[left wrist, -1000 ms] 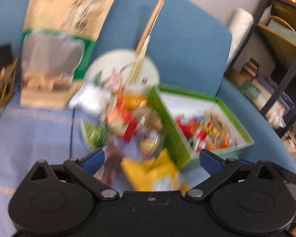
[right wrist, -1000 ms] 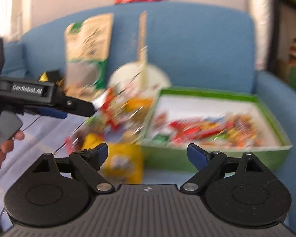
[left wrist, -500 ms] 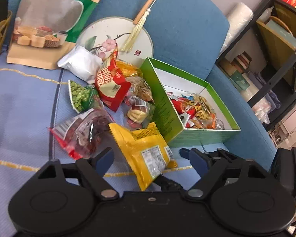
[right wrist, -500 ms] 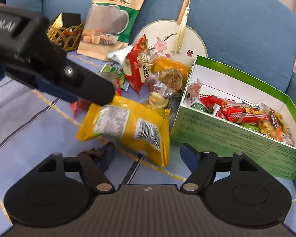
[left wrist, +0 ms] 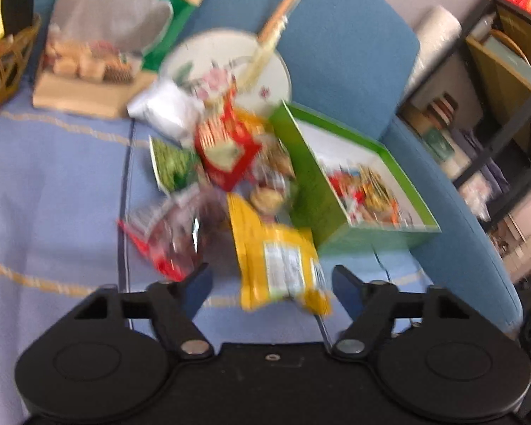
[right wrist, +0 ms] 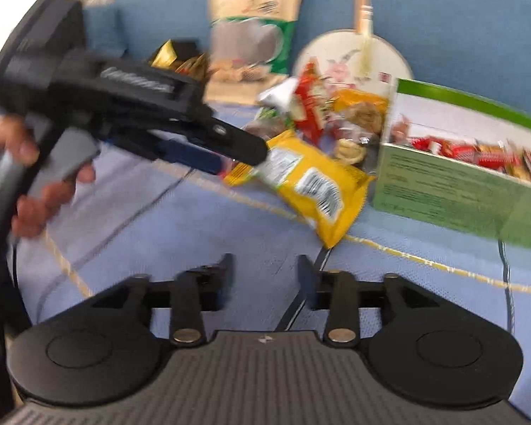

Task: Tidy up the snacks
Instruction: 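Grasp the yellow snack bag with the left tool, then carry the yellow bag into the green box and open the left tool, then move both tools back to the clear bag of dried meat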

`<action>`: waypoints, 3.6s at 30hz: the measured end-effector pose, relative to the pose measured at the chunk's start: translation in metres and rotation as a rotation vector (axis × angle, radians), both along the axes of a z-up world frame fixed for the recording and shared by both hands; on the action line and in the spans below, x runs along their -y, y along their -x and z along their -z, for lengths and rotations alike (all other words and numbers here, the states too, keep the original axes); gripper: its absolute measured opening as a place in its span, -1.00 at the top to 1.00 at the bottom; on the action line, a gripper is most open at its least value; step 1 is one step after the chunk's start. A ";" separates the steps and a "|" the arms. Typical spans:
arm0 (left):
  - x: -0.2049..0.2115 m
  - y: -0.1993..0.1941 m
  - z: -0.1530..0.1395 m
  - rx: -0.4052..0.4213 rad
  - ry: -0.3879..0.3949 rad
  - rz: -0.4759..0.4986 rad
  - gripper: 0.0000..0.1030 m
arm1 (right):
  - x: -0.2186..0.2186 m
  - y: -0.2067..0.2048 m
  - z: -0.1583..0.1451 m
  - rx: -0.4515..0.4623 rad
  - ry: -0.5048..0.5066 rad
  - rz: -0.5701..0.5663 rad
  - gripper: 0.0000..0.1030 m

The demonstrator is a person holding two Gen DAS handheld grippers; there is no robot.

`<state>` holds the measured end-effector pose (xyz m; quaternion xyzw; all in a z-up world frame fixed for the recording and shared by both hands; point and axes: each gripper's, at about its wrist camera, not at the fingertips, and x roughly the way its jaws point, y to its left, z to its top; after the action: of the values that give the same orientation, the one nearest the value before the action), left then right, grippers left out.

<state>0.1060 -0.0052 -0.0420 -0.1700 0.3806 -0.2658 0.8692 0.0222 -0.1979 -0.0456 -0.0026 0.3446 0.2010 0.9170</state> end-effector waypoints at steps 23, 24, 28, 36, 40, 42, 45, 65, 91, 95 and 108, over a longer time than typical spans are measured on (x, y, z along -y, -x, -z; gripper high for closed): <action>0.025 -0.003 -0.024 0.048 0.008 0.126 0.58 | 0.003 -0.009 -0.018 0.078 0.004 0.067 0.54; 0.026 0.000 -0.031 0.066 0.012 0.130 0.57 | 0.005 -0.006 -0.026 0.099 0.003 0.074 0.54; 0.041 -0.001 -0.066 0.154 0.045 0.155 0.57 | 0.020 -0.006 -0.052 0.183 0.000 0.117 0.54; 0.083 -0.042 -0.094 0.211 0.110 0.236 0.57 | 0.063 -0.038 -0.074 0.276 0.041 0.229 0.54; 0.105 -0.071 -0.082 0.163 0.125 0.252 0.58 | 0.085 -0.059 -0.065 0.259 0.050 0.275 0.55; 0.115 -0.081 -0.077 0.157 0.123 0.259 0.58 | 0.091 -0.069 -0.061 0.249 0.061 0.292 0.55; 0.126 -0.096 -0.070 0.141 0.125 0.262 0.57 | 0.100 -0.084 -0.055 0.238 0.073 0.313 0.55; 0.085 -0.094 -0.061 0.183 -0.029 0.046 -1.00 | 0.086 -0.093 -0.045 0.267 0.165 0.316 -1.00; -0.026 -0.064 0.008 -0.013 -0.024 -0.130 -1.00 | 0.001 -0.040 -0.027 0.102 0.039 0.088 -1.00; -0.032 -0.061 0.018 -0.052 0.028 -0.088 -1.00 | -0.017 -0.046 -0.016 0.062 0.042 0.058 -1.00; -0.060 -0.056 0.014 -0.051 0.094 -0.036 -1.00 | -0.072 -0.072 0.002 0.015 0.059 -0.007 -1.00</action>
<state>0.1622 0.0548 -0.0564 -0.2241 0.3866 -0.2634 0.8550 0.0946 -0.1262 -0.0479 -0.0321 0.3437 0.1940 0.9183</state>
